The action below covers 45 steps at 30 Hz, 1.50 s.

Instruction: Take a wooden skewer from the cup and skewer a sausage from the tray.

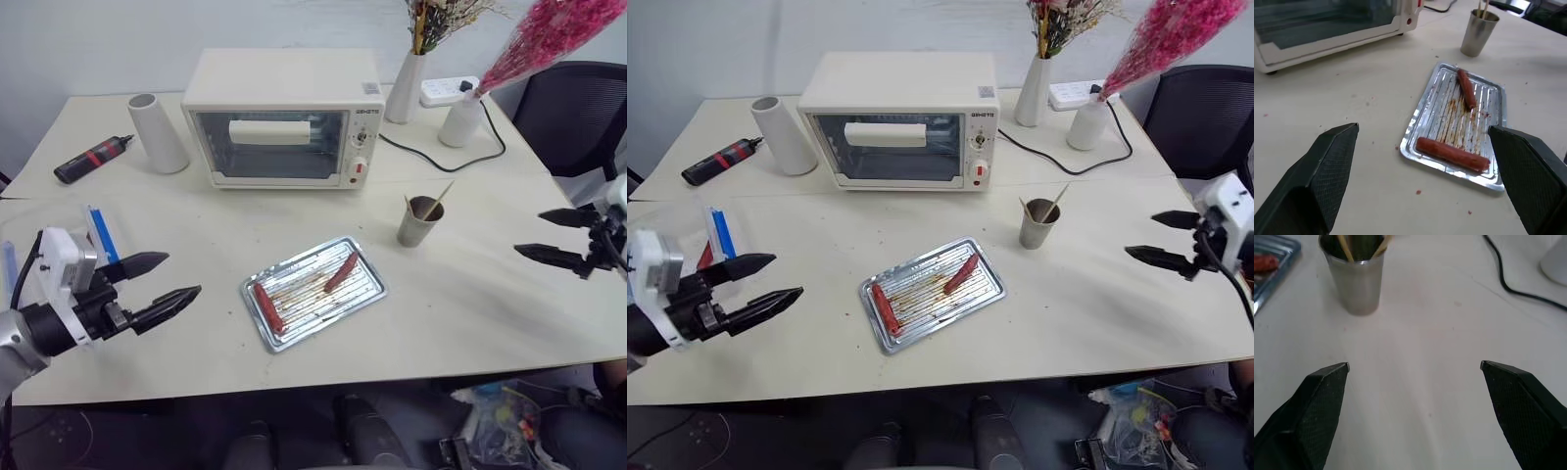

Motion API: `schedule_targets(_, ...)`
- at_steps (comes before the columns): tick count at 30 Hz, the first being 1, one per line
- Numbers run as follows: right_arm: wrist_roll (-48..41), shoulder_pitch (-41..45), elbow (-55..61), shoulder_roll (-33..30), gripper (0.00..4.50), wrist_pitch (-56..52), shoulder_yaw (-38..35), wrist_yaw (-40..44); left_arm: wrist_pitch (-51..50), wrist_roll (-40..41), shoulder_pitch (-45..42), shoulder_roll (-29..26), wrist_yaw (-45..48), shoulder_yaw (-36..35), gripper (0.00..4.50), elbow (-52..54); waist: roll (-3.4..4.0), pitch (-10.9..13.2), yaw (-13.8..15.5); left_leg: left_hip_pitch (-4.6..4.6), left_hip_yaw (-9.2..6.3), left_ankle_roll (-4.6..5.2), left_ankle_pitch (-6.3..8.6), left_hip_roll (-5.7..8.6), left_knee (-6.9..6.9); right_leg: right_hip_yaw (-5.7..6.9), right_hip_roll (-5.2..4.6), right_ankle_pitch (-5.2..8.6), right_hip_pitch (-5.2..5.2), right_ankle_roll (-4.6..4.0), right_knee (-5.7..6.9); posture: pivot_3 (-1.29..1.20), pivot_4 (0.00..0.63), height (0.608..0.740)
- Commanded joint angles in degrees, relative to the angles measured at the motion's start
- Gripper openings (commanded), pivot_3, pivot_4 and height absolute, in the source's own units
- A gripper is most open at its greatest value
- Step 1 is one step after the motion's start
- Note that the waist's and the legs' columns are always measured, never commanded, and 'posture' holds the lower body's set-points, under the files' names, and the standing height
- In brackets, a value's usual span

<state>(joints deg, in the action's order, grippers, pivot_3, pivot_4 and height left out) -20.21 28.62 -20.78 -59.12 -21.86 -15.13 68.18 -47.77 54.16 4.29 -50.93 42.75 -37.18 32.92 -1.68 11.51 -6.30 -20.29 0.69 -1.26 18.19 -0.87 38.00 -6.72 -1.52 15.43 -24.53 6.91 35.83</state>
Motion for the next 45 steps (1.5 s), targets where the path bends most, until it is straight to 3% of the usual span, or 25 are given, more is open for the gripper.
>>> schedule_targets(1,-5.0,-3.4,14.7,2.0,4.50,-12.6,-5.0,-9.2,-1.1,4.2,-4.1,-2.7,1.6,2.4,4.48,0.8,0.00,0.0,0.1,0.00,-0.07,-0.01,0.00,0.00,0.00,0.01,0.00,0.00,0.00,0.00,0.00,0.00,0.150,0.740)
schedule_targets(4,-7.5,-6.4,25.1,5.9,4.50,-20.8,-7.4,-17.5,-1.0,4.7,-7.4,-3.4,1.4,6.9,4.48,2.5,0.00,0.0,0.6,-0.06,-0.18,-0.05,0.03,0.02,-0.01,0.04,0.01,0.04,-0.02,0.05,0.01,0.00,0.150,0.740)
schedule_targets(5,-8.4,-6.1,27.5,7.6,4.31,-23.4,-7.9,-20.8,-0.9,5.0,-8.7,-3.1,0.8,8.4,4.50,2.9,0.00,0.0,0.6,-0.06,-0.19,-0.06,0.03,0.02,-0.01,0.03,0.00,0.04,-0.02,0.05,0.00,0.00,0.150,0.740)
schedule_targets(7,-9.9,-4.6,31.3,11.2,3.86,-27.4,-8.5,-26.4,-0.6,5.1,-10.8,-2.3,-0.5,10.9,4.50,3.2,-0.01,0.0,0.6,-0.08,-0.18,-0.07,0.04,0.03,0.03,0.01,0.00,0.02,-0.02,0.09,-0.02,0.00,0.150,0.740)
schedule_targets(12,-12.8,-3.3,42.1,18.8,2.19,-33.4,-5.1,-35.4,0.8,3.0,-14.8,0.7,-2.9,16.7,4.50,2.9,-0.01,0.0,0.8,-0.09,-0.18,-0.07,0.04,0.03,0.04,0.01,0.04,0.01,-0.02,0.10,-0.01,0.00,0.150,0.740)
schedule_targets(18,-11.5,-3.1,48.3,22.9,2.19,-33.2,1.4,-40.5,2.5,0.4,-17.2,2.1,-3.5,19.8,4.50,1.7,-0.03,0.0,1.4,-0.25,-0.19,-0.07,0.04,0.03,0.04,0.06,0.03,0.00,-0.10,0.10,-0.10,0.00,0.150,0.740)
schedule_targets(26,-4.5,-0.5,41.8,25.3,2.19,-26.3,6.8,-44.5,3.4,-1.2,-18.7,2.8,-3.8,20.9,4.50,1.2,-0.06,0.0,1.5,-0.34,-0.17,-0.06,0.04,0.06,0.05,0.09,-0.01,-0.03,-0.10,0.16,-0.25,0.00,0.150,0.740)
schedule_targets(38,-0.9,1.4,34.9,27.9,2.19,-20.8,8.7,-44.7,3.8,-2.3,-20.0,3.7,-4.8,22.0,4.50,1.3,-0.07,0.0,1.5,-0.39,-0.19,-0.05,0.04,0.05,0.05,0.14,-0.01,-0.04,-0.12,0.17,-0.26,0.00,0.150,0.740)
schedule_targets(41,-0.3,1.8,33.5,28.4,1.60,-20.0,8.6,-44.7,3.8,-2.5,-20.4,3.6,-4.6,21.9,4.50,1.0,-0.07,0.0,1.5,-0.40,-0.20,-0.05,0.05,0.05,0.04,0.14,-0.01,-0.04,-0.13,0.17,-0.26,0.00,0.150,0.740)
schedule_targets(45,0.0,2.3,32.5,28.6,0.30,-19.0,8.1,-44.9,3.9,-2.8,-21.3,3.5,-4.7,21.6,4.50,0.4,-0.07,0.0,1.4,-0.43,-0.23,-0.05,0.05,0.05,0.04,0.14,-0.02,-0.04,-0.15,0.17,-0.28,0.00,0.150,0.740)
